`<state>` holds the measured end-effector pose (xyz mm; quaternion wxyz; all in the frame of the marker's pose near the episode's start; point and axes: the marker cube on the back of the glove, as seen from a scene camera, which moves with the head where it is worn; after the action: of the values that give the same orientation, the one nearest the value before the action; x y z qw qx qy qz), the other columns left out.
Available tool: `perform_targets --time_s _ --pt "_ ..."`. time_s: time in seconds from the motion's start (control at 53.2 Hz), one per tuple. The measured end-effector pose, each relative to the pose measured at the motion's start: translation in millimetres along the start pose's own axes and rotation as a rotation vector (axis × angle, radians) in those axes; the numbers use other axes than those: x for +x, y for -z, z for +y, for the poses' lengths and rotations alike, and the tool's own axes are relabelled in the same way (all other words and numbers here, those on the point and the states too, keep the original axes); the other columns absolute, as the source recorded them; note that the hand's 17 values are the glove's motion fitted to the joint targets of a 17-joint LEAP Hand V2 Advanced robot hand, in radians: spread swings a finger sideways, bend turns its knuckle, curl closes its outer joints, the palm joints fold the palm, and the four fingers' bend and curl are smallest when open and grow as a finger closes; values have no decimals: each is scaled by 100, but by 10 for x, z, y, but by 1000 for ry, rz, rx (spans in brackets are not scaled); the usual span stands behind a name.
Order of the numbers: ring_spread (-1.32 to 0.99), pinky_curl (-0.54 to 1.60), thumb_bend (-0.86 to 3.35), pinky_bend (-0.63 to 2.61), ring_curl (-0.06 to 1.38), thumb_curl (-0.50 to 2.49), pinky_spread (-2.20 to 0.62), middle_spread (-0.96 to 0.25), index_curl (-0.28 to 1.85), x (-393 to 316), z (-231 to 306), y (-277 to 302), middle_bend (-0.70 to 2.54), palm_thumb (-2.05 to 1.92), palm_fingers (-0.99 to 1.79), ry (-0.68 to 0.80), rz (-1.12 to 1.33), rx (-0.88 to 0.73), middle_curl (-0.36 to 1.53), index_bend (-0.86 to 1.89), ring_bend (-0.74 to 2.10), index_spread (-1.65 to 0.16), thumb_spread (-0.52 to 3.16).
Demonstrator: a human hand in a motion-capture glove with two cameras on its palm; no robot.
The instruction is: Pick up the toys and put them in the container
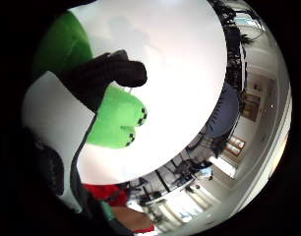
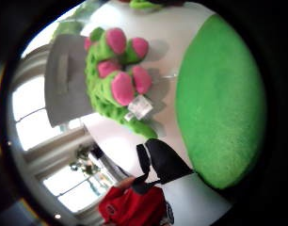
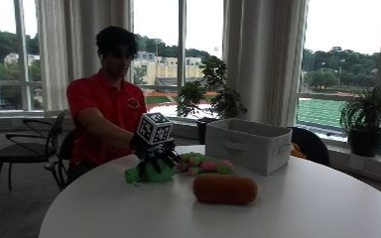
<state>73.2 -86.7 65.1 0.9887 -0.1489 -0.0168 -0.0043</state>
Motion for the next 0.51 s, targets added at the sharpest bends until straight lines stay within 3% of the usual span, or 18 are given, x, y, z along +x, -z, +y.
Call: perform_targets --time_s 0.244,0.395,0.508 --pt "-4 44 5 139 34 35 0 -8 16 26 1 -70 15 24 -5 16 145 -23 18 11 48 -38 108" --pt "-20 38 12 127 37 40 -12 -17 21 16 -22 -46 21 41 24 -7 117 70 22 21 63 -41 115" --pt "-35 34 16 121 40 45 -25 -27 23 7 -16 -12 32 51 63 -19 100 150 27 21 76 -41 119"
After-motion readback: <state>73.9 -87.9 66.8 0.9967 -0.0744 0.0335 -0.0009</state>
